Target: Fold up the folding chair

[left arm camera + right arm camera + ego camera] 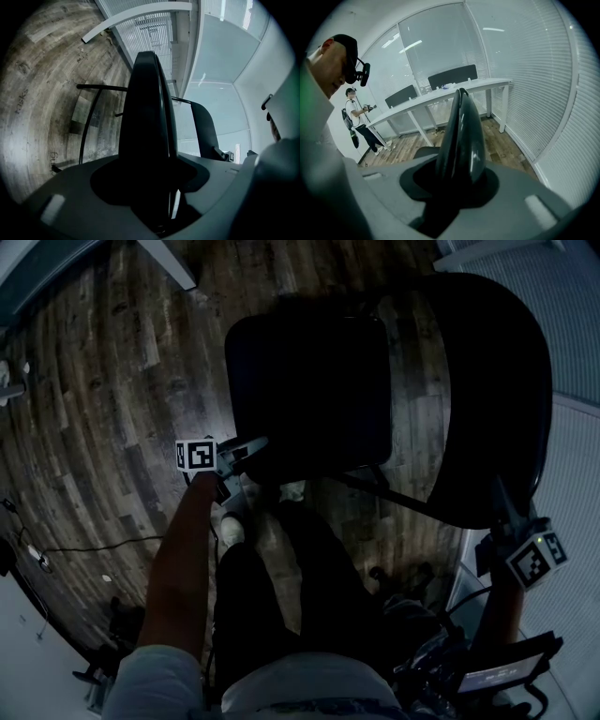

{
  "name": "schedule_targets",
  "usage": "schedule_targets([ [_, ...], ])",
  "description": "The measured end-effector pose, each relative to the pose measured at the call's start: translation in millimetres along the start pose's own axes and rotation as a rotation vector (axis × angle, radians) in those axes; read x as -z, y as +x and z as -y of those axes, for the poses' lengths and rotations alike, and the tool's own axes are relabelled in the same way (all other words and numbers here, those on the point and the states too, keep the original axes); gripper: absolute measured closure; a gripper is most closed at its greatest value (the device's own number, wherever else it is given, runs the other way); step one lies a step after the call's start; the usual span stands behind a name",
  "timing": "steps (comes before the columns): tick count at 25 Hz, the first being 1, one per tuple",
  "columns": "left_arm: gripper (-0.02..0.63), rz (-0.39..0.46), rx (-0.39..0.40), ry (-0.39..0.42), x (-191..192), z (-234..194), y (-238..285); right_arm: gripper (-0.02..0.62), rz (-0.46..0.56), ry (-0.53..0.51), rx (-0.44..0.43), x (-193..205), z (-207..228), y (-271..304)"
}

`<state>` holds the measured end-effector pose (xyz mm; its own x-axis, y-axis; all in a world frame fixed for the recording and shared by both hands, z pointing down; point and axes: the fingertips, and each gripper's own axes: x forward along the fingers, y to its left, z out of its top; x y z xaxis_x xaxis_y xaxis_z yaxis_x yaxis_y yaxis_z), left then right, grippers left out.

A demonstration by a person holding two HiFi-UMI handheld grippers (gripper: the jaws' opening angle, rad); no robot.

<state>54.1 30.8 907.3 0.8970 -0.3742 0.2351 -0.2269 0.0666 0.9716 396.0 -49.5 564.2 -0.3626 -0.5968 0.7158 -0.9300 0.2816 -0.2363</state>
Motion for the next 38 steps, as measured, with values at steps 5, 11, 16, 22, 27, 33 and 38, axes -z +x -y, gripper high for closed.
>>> schedule_targets([
  [5, 0.370, 0.011, -0.009, -0.008, 12, 23, 0, 0.505, -0.003, -0.028, -0.011, -8, -11, -10],
  [11, 0.388, 0.017, -0.024, -0.003, 18, 60, 4, 0.517, 0.015, -0.046, -0.028, -20, -24, -25],
  [16, 0.402, 0.019, -0.042, -0.005, 27, 88, 13, 0.525, 0.010, -0.059, -0.027, -26, -29, -36],
  [22, 0.417, 0.012, -0.056, 0.002, 27, 120, 25, 0.526, 0.013, -0.076, -0.014, -35, -35, -45],
  [27, 0.430, 0.001, -0.054, 0.013, 26, 146, 34, 0.528, 0.027, -0.088, -0.002, -41, -40, -52],
  [33, 0.443, -0.017, -0.044, 0.014, 27, 171, 49, 0.528, 0.025, -0.095, 0.005, -47, -40, -56],
  [38, 0.452, -0.028, -0.039, 0.011, 28, 191, 56, 0.528, 0.041, -0.089, -0.002, -53, -49, -60],
])
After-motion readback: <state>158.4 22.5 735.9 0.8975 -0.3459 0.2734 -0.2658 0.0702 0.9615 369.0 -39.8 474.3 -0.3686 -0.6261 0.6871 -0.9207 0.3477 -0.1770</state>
